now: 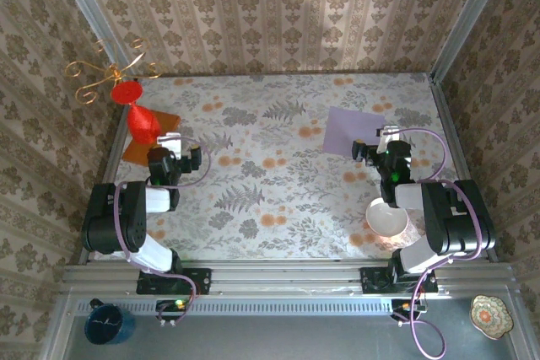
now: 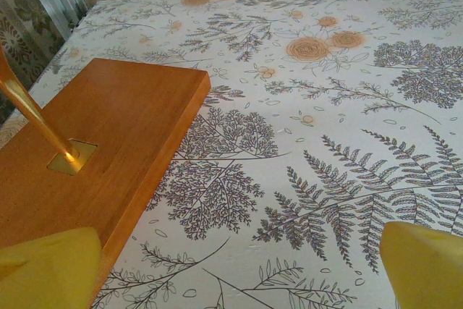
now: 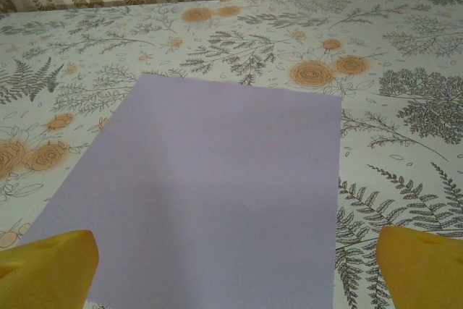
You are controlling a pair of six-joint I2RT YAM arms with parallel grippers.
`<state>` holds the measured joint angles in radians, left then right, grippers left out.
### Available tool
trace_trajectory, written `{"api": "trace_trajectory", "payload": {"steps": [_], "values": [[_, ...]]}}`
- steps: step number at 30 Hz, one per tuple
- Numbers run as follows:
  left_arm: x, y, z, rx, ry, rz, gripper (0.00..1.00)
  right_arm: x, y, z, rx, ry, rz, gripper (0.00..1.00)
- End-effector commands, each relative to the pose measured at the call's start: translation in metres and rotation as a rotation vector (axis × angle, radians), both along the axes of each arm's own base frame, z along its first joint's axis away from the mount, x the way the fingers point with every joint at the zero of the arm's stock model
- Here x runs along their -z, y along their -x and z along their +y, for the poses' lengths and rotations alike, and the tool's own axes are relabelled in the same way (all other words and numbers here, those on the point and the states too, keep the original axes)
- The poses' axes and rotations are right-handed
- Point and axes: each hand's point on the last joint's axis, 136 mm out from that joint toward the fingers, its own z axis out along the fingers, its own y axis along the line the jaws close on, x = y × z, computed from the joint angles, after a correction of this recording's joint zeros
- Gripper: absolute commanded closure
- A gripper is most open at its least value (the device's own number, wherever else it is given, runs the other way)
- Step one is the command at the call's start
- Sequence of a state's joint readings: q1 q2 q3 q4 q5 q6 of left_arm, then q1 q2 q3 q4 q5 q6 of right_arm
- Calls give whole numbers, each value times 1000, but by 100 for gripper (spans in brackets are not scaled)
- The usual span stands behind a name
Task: Fold a paper plane with a square sheet of paper (pick it up from the middle)
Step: Move the square sheet of paper to the center of the table.
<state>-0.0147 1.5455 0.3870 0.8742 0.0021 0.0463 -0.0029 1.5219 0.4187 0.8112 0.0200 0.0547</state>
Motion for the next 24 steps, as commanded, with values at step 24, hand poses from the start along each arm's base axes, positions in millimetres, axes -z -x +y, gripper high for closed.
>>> {"api": "trace_trajectory", "payload": {"steps": [24], "values": [[-117, 51, -84, 100, 500, 238, 0, -56, -5, 34, 179, -527, 446, 0]]}}
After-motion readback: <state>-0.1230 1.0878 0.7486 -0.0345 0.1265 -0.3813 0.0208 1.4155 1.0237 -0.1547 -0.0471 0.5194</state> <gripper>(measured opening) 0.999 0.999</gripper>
